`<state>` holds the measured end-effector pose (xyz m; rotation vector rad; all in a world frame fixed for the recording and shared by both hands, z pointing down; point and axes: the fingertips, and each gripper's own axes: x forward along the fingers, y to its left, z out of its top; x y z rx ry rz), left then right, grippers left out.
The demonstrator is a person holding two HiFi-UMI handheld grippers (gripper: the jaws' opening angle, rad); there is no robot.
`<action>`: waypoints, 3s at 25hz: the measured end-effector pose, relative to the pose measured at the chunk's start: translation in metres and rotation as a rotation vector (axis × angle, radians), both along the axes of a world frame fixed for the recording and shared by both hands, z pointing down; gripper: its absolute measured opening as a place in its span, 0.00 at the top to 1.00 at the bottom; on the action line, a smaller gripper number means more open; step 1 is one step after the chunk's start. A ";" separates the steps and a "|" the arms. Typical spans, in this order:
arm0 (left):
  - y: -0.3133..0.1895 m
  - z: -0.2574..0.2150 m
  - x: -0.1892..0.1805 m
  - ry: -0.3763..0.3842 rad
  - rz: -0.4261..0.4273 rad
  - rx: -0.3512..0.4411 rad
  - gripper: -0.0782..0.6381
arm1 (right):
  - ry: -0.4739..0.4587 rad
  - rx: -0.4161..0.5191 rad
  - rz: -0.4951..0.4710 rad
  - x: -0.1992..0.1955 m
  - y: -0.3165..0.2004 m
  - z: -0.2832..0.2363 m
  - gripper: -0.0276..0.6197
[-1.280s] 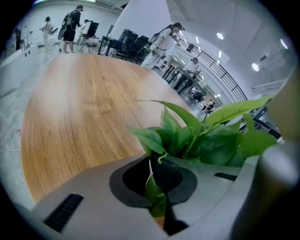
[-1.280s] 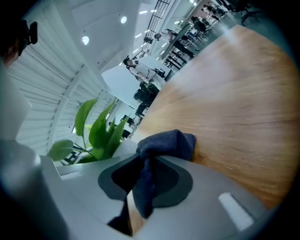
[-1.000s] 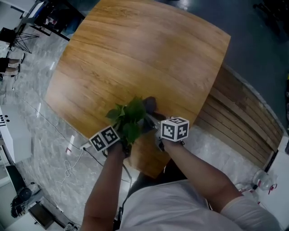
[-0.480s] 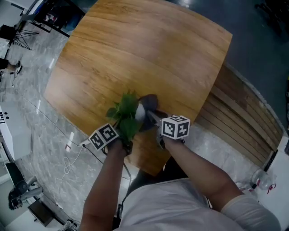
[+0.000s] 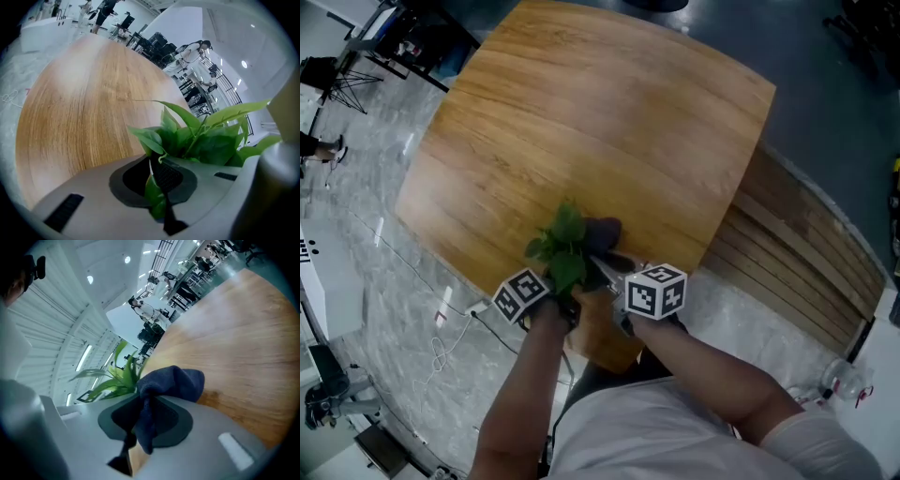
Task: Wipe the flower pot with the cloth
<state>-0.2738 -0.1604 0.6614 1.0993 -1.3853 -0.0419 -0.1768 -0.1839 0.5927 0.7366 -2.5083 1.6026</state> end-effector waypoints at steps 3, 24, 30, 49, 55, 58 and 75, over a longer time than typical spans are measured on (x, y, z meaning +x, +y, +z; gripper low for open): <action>-0.004 0.001 -0.004 -0.020 0.009 0.021 0.86 | 0.067 -0.038 0.037 0.017 -0.011 0.050 0.86; -0.024 -0.023 0.026 -0.541 0.715 0.241 0.86 | 0.032 -0.108 0.003 0.039 -0.017 0.078 0.86; -0.017 -0.028 0.032 -0.623 0.836 0.240 0.86 | -0.101 -0.026 -0.051 0.033 -0.021 -0.001 0.86; -0.033 -0.058 0.038 -0.617 0.740 0.302 0.83 | 0.100 0.089 -0.080 0.057 -0.038 0.031 0.86; -0.028 -0.093 0.033 -0.632 0.677 0.346 0.83 | 0.154 0.209 -0.098 0.071 -0.044 -0.011 0.86; -0.025 -0.111 0.029 -0.645 0.643 0.375 0.83 | 0.176 0.268 -0.110 0.074 -0.045 -0.034 0.86; 0.066 -0.319 0.021 -0.770 0.238 0.671 0.87 | 0.092 0.685 -0.240 0.078 0.028 -0.239 0.86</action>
